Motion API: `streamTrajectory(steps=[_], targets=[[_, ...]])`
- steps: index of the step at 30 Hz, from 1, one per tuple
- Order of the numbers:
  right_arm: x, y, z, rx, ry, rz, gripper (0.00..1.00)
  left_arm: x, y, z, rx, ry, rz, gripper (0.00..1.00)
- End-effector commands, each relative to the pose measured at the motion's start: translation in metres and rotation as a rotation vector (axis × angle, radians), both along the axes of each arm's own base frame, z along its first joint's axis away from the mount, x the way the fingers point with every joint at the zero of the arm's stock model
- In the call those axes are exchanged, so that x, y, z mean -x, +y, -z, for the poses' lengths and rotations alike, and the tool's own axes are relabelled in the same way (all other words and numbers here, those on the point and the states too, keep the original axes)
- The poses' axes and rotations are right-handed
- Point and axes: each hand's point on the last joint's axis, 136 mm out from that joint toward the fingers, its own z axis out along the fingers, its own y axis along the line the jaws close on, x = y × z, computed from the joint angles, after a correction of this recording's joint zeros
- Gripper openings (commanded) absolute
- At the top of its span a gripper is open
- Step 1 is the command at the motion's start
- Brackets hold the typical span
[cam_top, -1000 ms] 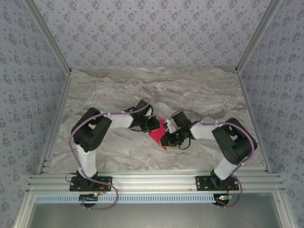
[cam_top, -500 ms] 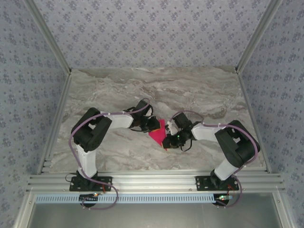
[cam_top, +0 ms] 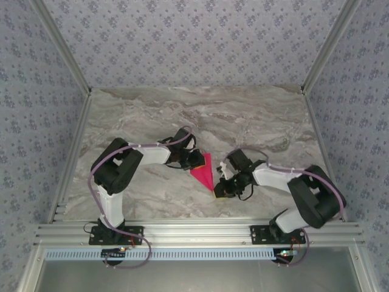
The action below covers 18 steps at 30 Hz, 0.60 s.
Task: Fold a paper plane with a square sheet of paper (fold left side to right side)
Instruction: Fourth fold the wing at the center of the table.
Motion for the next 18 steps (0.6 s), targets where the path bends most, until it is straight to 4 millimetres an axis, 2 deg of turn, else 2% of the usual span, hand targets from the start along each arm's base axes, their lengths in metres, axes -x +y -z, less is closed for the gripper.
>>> streamTrajectory(steps=[1,4,9,11,14,18], targets=[[-0.017,0.008,-0.036,-0.131,-0.055,0.053,0.11,0.018,0.040,0.036,-0.189,0.081,-0.045,0.15],[-0.038,0.019,-0.047,-0.225,-0.067,0.093,0.07,0.018,0.038,0.035,-0.184,0.079,-0.042,0.15],[-0.063,0.036,-0.036,-0.207,-0.075,0.102,0.01,0.019,0.038,0.035,-0.183,0.080,-0.042,0.15],[-0.069,0.037,-0.026,-0.180,-0.058,0.108,0.00,0.019,0.037,0.035,-0.182,0.080,-0.041,0.15],[-0.072,0.028,-0.004,-0.094,-0.040,0.135,0.00,0.019,0.036,0.034,-0.180,0.078,-0.038,0.15],[-0.062,0.015,0.023,0.002,0.012,0.143,0.00,0.015,0.031,0.027,-0.157,0.062,-0.030,0.15]])
